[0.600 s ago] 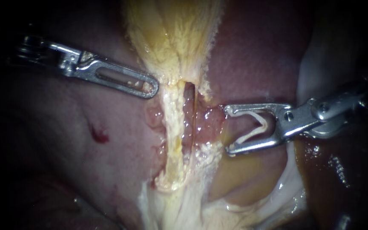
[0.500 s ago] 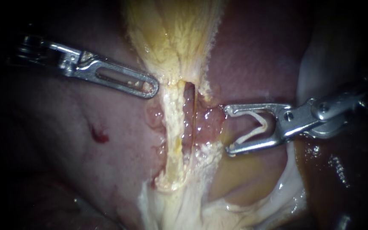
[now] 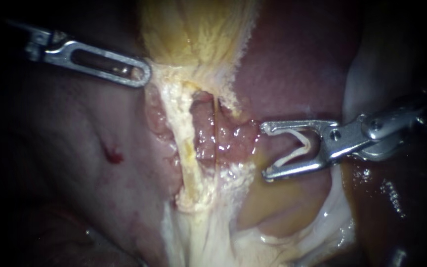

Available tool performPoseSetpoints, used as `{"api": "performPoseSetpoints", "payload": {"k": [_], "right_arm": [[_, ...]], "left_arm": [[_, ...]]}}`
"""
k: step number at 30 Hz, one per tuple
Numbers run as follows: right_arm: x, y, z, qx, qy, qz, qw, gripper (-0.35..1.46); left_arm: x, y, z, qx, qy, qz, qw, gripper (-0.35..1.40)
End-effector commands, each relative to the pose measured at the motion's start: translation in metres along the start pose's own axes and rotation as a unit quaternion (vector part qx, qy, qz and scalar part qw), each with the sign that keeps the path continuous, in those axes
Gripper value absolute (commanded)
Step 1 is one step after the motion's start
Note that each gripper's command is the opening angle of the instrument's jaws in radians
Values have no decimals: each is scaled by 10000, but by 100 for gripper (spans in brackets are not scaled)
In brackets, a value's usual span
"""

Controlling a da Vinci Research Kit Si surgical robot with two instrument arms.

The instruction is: Clipping first clip left tube

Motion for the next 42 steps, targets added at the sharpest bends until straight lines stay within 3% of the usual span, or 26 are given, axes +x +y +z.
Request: {"api": "performPoseSetpoints", "payload": {"k": [1, 13, 19, 27, 36, 42], "right_arm": [[0, 0, 0, -1, 0, 1, 10000, 50], [-1, -1, 9, 46, 18, -11, 10000, 50], [-4, -9, 39, 164, 62, 47, 9998, 50], [4, -15, 82, 273, 164, 98, 9994, 50], [8, -10, 96, 311, 226, 136, 9992, 50], [1, -3, 99, 299, 219, 216, 9991, 50]], "left_arm": [[0, 0, -2, 7, -17, 22, 10000, -35], [11, -10, 13, -12, -31, 21, 10000, -35], [13, -11, 18, -4, -23, 29, 10000, -35], [13, -11, 21, 1, -20, 29, 10000, -35], [13, -11, 23, 9, -13, 29, 10000, -35], [13, -11, 23, 8, -14, 28, 10000, -35]]}}
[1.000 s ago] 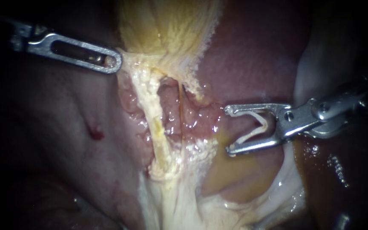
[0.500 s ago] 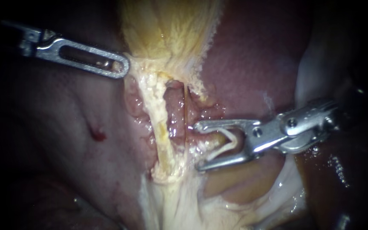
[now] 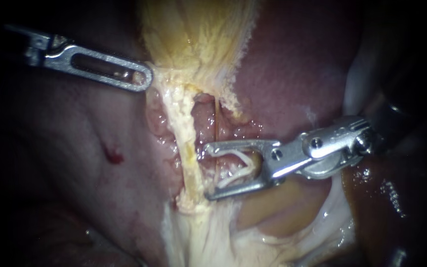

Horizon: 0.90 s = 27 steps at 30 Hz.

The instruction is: Clipping first clip left tube

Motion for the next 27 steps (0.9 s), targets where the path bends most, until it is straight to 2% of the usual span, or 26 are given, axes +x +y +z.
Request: {"api": "performPoseSetpoints", "payload": {"k": [1, 8, 15, 18, 21, 27], "right_arm": [[-4, 1, 0, -7, -5, 24, 10000, 50], [-30, 13, 10, 2, -28, 296, 9996, 50], [-61, 32, 21, 80, -59, 499, 9987, 50], [-69, 39, 24, 85, -67, 539, 9985, 50], [-72, 44, 25, 77, -68, 567, 9983, 50], [-70, 45, 29, 85, -68, 600, 9981, 50]], "left_arm": [[0, 0, 0, 0, 0, -1, 10000, -35], [0, 0, 0, 0, 0, 0, 10000, -35], [1, -1, 0, 11, 9, 0, 10000, -35], [1, -2, 0, 11, 8, -1, 10000, -35], [1, -2, 0, 11, 9, 0, 10000, -35], [1, -2, 0, 11, 8, -1, 10000, -35]]}}
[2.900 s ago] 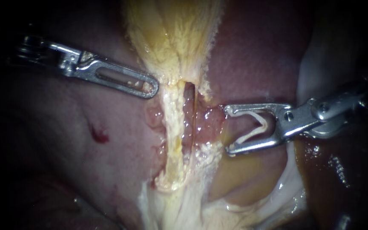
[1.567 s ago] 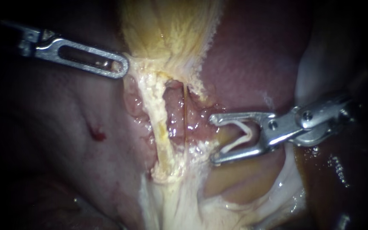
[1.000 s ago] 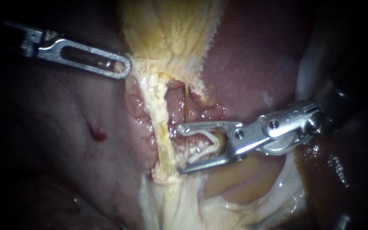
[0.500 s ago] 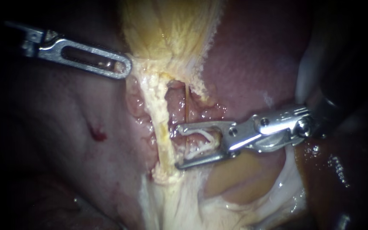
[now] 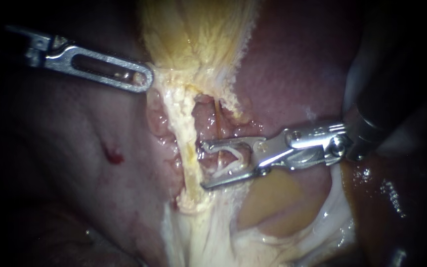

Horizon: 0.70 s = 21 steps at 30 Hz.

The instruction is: Clipping first clip left tube

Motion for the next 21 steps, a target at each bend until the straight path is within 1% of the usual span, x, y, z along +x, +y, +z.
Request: {"api": "performPoseSetpoints", "payload": {"k": [1, 9, 15, 18, 21], "right_arm": [[1, -1, 2, 17, 13, 8, 10000, 50], [13, -9, 18, 277, 206, 53, 9994, 50], [23, -19, 32, 464, 375, 22, 9982, 50], [28, -20, 40, 541, 409, 29, 9977, 50], [32, -20, 47, 651, 511, 61, 9966, 50]], "left_arm": [[0, 0, 0, 0, 0, 0, 10000, -35], [0, -1, 1, -1, -1, -1, 10000, -35], [0, -1, 1, -1, -2, -1, 10000, -35], [-1, -1, 2, -3, -3, -3, 10000, -35], [-1, -1, 3, -6, -6, -4, 10000, -35]]}}
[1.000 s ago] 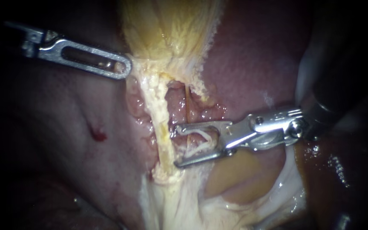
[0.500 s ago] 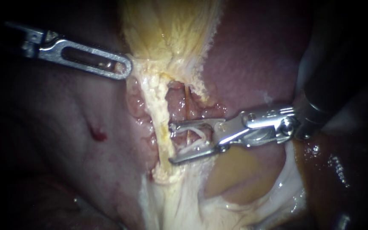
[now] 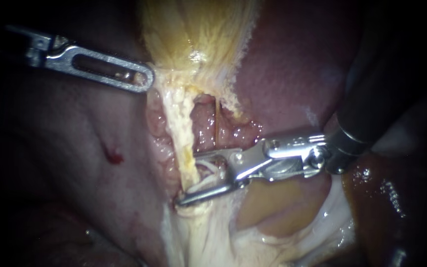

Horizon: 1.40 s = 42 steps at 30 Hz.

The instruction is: Clipping first clip left tube

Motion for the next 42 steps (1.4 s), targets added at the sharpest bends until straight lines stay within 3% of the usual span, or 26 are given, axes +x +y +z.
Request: {"api": "performPoseSetpoints", "payload": {"k": [1, 10, 23, 35, 42], "right_arm": [[0, -1, 2, 21, 49, 27, 10000, 50], [9, -2, 22, 176, 187, 12, 9997, 50], [6, -2, 26, 211, 172, -9, 9996, 50], [16, -35, 28, 390, 144, -44, 9991, 50], [17, -41, 26, 481, 129, -63, 9987, 49]], "left_arm": [[0, 1, 1, -7, -2, -3, 10000, -35], [-2, 1, 5, -12, -7, -5, 10000, -35], [-3, 2, 7, -17, -11, 24, 10000, -35], [-3, 7, 5, -7, -3, 30, 10000, -35], [-4, 10, 4, -3, 1, 32, 10000, -35]]}}
